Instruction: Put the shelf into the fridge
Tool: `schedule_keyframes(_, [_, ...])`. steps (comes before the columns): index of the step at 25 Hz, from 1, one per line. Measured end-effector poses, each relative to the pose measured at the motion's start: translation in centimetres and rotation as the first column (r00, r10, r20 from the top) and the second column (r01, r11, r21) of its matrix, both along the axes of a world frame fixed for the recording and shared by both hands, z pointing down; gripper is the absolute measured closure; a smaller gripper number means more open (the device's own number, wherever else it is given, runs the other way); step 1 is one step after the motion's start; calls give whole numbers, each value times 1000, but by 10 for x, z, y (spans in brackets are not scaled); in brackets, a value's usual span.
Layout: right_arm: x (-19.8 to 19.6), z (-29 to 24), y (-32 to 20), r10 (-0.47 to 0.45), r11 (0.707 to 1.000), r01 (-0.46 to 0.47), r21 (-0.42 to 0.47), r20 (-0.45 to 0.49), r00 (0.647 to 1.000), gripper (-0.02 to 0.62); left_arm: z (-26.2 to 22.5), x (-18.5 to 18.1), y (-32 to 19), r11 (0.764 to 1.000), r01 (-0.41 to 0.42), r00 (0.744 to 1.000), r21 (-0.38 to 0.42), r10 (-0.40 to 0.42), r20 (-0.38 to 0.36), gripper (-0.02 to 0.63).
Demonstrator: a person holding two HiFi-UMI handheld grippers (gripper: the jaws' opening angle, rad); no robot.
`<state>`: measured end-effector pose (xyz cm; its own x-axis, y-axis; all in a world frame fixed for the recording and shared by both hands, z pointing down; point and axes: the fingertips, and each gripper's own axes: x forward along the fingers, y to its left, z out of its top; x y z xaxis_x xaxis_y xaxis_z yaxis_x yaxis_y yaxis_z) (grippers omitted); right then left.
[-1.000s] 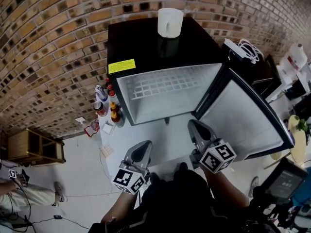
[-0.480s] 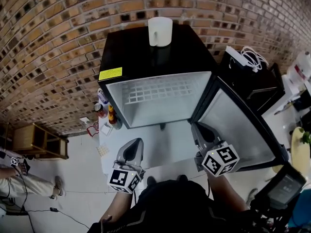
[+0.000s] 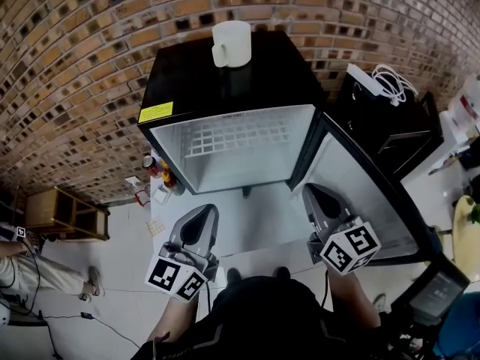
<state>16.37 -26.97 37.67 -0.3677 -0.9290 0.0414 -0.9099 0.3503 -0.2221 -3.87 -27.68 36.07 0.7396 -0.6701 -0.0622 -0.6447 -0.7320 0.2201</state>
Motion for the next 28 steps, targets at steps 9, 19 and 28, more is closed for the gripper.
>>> schedule_keyframes(9, [3,-4,9,-20,1000,20,-3,-7,1000,589,14,-20,-12,995,59,998,-77,-61,-21,594])
schedule_keyframes(19, [6,0,12,-7,1000,8,9,-53,999,589,14,-23,-12,989,128,992,-73,-127,25,594])
schedule_keyframes(28, [8,0,13,-11,1000,11,12,-18,1000,589,17,-24,-10,987,153,987,-50,-150,65,594])
